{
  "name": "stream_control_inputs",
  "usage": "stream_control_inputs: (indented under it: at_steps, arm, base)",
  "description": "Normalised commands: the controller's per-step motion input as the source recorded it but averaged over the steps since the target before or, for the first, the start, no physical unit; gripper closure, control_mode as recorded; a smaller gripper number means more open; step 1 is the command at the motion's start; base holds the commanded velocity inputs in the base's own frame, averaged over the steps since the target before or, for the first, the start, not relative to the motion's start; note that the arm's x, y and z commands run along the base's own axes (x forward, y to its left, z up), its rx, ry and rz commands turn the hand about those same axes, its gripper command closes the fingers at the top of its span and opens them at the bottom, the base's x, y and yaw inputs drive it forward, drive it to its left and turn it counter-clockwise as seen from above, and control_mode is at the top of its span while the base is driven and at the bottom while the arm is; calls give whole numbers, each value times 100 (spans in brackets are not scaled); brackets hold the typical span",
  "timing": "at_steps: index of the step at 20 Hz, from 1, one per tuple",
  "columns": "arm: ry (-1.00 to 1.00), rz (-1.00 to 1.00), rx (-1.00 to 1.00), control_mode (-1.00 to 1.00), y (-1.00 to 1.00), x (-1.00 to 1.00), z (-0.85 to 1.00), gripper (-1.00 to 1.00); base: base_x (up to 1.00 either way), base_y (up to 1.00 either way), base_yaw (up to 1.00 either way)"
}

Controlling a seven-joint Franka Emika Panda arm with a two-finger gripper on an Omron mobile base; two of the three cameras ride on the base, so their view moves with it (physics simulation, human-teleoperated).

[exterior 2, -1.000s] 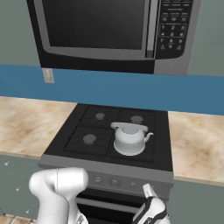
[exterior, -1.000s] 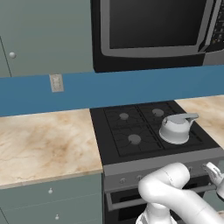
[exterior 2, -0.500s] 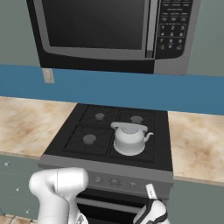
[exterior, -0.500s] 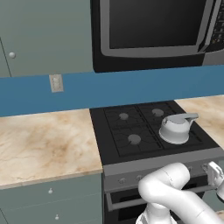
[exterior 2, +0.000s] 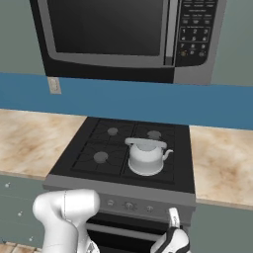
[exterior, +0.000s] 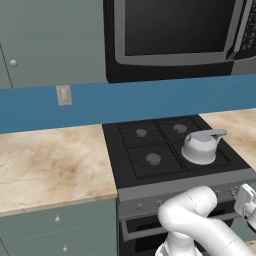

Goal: The kettle is done boiling. Turn off the stove, then wait for 300 timesteps before moving the kettle to the dining table.

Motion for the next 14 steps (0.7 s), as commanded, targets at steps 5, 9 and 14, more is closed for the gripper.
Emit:
stream_control_inputs:
  at_steps: [5,9,14]
  arm:
    - [0,0,25,-100,11,5,0,100]
    - [0,0,27,-100,11,3,0,100]
    - [0,0,29,-100,11,2,0,100]
  base:
    - [0,0,0]
    - [0,0,0]
    - [0,0,0]
